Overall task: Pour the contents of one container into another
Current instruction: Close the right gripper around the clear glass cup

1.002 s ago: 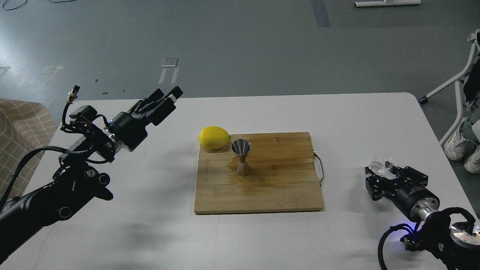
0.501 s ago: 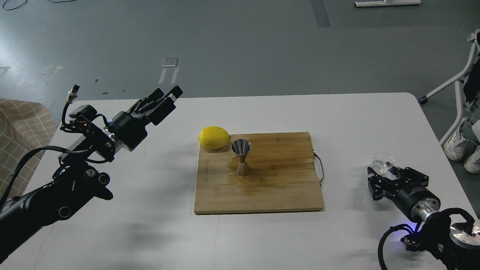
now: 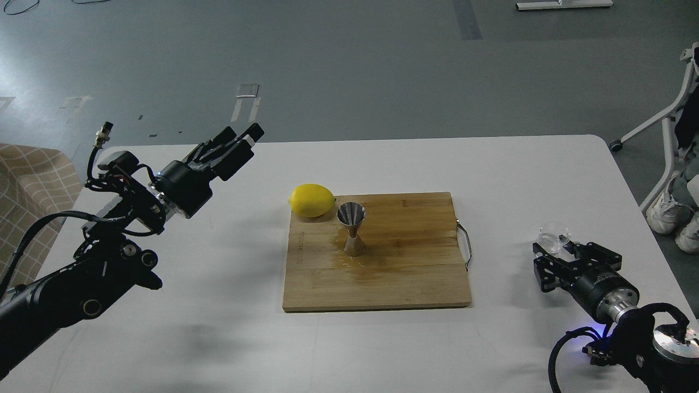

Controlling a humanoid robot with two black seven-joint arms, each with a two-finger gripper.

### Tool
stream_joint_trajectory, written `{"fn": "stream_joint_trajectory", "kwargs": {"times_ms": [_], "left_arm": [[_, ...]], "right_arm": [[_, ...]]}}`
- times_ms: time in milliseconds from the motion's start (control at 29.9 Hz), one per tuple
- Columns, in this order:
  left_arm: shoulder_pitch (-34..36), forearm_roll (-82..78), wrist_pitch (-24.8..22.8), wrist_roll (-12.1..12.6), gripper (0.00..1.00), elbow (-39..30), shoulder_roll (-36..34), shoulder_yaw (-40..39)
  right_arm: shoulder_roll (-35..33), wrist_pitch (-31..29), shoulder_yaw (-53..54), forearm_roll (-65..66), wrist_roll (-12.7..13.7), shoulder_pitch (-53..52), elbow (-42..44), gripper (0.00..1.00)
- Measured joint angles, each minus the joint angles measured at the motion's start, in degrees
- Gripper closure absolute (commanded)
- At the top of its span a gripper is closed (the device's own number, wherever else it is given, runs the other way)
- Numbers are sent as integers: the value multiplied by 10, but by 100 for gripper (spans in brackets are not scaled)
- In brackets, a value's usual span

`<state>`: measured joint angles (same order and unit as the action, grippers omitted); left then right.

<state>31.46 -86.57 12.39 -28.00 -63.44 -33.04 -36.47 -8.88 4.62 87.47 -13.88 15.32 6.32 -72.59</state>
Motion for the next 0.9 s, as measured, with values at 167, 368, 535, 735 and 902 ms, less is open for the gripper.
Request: {"fn": "stream_joint_trajectory", "kwargs": {"times_ms": [167,368,535,735,902], "left_arm": [[0,0,0,0,2,0,0,0],[0,0,-1,0,2,0,0,0],[0,0,-1,0,2,0,0,1],[0,0,-1,0,2,0,-1,1],[-1,0,-1,0,2,0,-2,1]], "right_arm": [[7,-1,0,-2,18,-1,-4,78],[1,0,1,-4,34,-8,-7,77],[-6,2,2,-5,42,-21,-7,77],[-15,3,2,-18,51,-33,-8,77],[-40,3,1,-22,53,-45,-8,76]]}}
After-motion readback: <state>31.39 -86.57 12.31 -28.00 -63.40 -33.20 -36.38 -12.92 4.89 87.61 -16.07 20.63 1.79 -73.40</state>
